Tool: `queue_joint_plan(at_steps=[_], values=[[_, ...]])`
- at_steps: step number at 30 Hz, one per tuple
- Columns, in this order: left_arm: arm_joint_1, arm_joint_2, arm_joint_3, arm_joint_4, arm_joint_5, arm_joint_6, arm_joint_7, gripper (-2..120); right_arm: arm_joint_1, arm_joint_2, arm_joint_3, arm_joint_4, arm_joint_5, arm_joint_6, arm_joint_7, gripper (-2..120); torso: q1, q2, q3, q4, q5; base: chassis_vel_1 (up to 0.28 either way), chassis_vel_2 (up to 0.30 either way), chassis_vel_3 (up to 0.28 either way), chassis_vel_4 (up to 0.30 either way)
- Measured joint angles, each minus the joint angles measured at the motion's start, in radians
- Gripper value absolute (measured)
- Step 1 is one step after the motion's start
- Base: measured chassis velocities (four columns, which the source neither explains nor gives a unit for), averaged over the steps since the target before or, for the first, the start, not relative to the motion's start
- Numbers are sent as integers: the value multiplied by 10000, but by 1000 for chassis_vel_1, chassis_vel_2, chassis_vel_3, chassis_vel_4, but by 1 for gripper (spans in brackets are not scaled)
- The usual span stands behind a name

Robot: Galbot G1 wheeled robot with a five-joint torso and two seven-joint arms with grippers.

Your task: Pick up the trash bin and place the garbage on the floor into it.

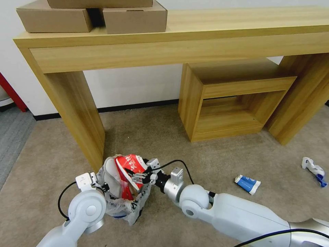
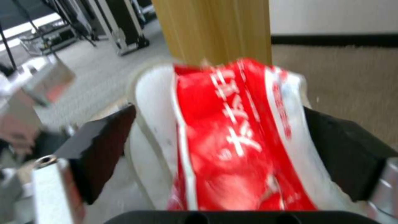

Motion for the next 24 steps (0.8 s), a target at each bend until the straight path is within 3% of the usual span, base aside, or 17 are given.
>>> queue_joint_plan(at_steps=[10, 24], values=[[116, -11, -93, -78, -2, 25, -14, 0, 137, 347, -891, -31, 177, -117, 295, 100, 1, -1, 1, 0, -4, 0, 0, 0, 0], [101, -86, -22, -72, 51, 32, -36, 0, 510, 373, -860, 286, 282, -201, 445, 100, 1, -1, 1, 2, 0, 0, 0, 0, 0]])
